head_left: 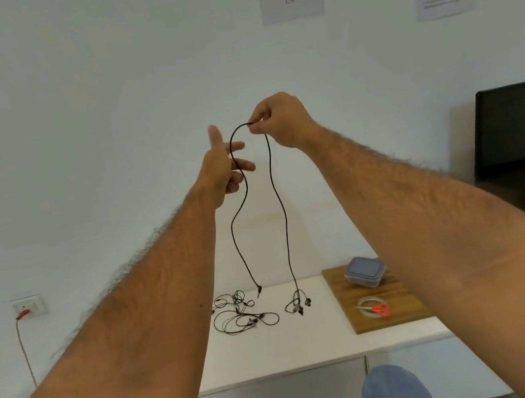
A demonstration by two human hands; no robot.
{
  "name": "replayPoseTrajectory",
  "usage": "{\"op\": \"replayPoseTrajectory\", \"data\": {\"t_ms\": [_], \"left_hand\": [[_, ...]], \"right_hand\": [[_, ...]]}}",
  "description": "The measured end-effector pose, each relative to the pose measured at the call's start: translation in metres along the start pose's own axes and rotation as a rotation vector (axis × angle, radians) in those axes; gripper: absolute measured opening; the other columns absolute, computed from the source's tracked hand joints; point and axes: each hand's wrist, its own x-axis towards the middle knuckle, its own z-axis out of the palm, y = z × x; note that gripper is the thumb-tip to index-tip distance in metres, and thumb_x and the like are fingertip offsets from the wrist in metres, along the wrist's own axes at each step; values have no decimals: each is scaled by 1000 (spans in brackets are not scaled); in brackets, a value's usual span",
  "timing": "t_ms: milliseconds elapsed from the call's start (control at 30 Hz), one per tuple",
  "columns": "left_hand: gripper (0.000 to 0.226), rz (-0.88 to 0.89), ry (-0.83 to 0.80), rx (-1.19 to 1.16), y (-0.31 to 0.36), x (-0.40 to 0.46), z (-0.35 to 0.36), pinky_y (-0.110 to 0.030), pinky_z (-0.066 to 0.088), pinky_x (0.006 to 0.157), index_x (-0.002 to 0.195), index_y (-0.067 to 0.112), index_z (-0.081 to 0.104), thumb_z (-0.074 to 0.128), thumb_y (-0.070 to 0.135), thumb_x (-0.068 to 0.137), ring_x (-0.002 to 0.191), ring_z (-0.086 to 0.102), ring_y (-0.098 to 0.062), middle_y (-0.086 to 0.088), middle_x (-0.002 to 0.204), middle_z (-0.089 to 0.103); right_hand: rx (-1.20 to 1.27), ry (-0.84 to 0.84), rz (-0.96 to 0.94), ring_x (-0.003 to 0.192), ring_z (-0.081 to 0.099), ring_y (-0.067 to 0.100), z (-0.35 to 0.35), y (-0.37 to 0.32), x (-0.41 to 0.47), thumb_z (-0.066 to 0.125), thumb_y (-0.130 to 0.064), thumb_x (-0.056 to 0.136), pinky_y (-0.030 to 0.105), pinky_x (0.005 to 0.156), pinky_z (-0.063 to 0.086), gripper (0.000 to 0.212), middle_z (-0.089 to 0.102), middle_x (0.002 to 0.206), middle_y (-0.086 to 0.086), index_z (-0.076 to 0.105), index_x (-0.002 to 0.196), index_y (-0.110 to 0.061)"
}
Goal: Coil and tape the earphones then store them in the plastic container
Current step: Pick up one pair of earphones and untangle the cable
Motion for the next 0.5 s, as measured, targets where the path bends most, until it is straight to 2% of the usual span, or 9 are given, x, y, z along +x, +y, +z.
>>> {"op": "replayPoseTrajectory", "data": {"t_ms": [67,167,267,333,433,500], "left_hand": [[60,-47,-20,-153,6,-2,-5,-21,29,42,117,17,56,15,58,101,40,33,-8,-4,75,73],[35,-34,-124,-43,15,-9,-6,-19,29,40,122,18,56,40,41,101,42,33,-6,-2,83,74],[19,81,-174,116,22,-13,0,-18,29,42,102,18,65,57,34,96,47,37,-7,-1,84,65],[17,120,-113,196,21,-13,-1,-19,29,44,91,15,64,61,30,95,52,39,-9,-1,79,57],[20,73,-56,346,8,-11,-15,-23,32,50,95,8,65,63,27,93,62,40,-14,-3,78,50],[15,41,-57,437,-5,-11,-27,-24,32,53,86,12,63,64,25,93,64,39,-14,-4,74,46]], "right_hand": [[63,2,-28,63,56,3,-8,-11,-2,71,-19,86,16,59,44,8,60,68,-14,75,92,-14],[254,-85,-10,61,67,13,-20,-24,-8,63,-16,92,24,49,50,9,70,75,2,69,94,-10],[387,-167,6,75,74,23,-30,-34,-8,57,-7,94,31,57,58,13,74,90,12,67,102,-3],[434,-186,-1,80,74,24,-38,-38,-6,56,-5,95,35,63,60,13,74,92,13,67,102,-4],[553,-75,-1,79,74,22,-55,-39,1,58,-2,93,34,64,59,10,74,87,10,66,94,-8],[630,84,-14,76,72,17,-67,-38,5,60,2,90,32,63,58,12,72,86,8,64,96,-7]]}}
